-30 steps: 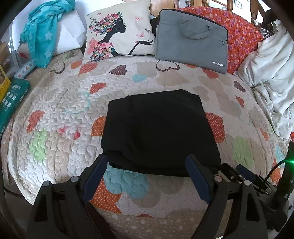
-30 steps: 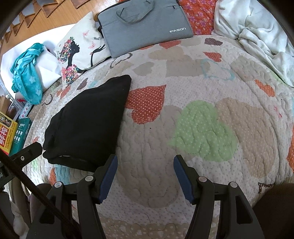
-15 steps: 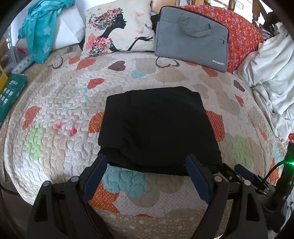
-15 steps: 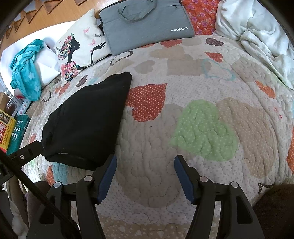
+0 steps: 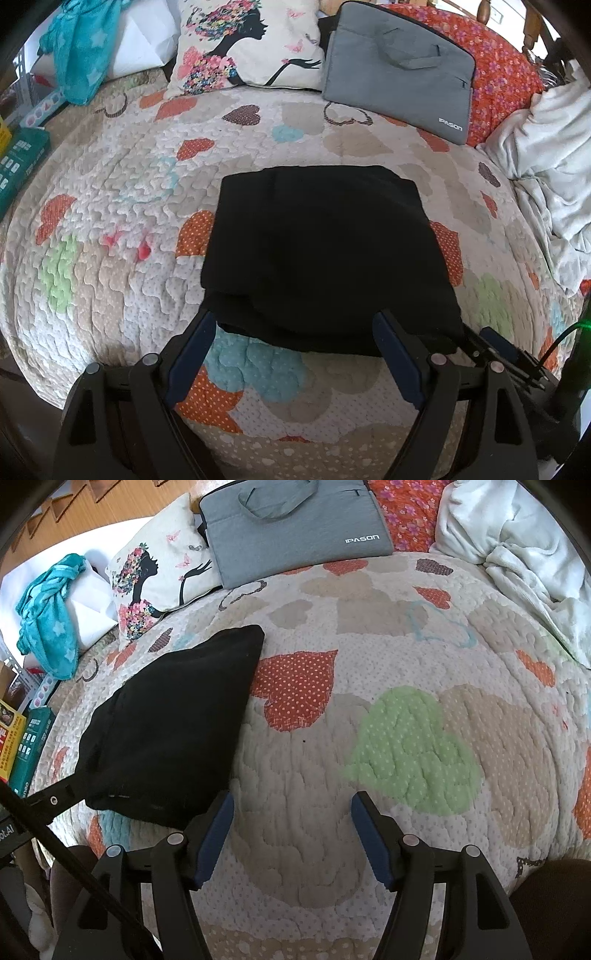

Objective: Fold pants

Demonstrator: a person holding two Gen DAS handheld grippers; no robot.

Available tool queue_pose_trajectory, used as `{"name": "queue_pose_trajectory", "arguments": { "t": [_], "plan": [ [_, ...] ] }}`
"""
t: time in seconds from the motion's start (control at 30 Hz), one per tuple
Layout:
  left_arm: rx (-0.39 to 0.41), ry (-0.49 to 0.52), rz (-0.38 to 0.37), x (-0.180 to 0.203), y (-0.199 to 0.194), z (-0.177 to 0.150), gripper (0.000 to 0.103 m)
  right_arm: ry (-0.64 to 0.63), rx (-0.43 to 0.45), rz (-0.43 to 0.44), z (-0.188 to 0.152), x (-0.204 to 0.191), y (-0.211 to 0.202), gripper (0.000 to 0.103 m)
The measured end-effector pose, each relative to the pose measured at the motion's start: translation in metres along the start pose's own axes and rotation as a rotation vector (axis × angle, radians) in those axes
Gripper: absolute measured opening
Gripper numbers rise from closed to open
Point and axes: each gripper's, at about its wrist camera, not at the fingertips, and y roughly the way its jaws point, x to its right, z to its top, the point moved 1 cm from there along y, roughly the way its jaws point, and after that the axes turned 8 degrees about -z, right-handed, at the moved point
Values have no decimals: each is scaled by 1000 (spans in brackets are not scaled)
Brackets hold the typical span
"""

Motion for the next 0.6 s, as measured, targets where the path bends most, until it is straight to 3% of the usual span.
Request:
{"name": "queue_pose_trajectory", "arguments": {
  "t": [0.23,0.4,0.6],
  "plan": [
    [36,-74,-30,-33,-7,21,86,0,6,12,25,-3,0,72],
    [54,-123,-14,-76,1,50,86,22,-41,94,55,-10,19,75],
    [-82,-179,-199,-107,54,69,86,44,-126,219,88,-24,67,78]
  ]
}}
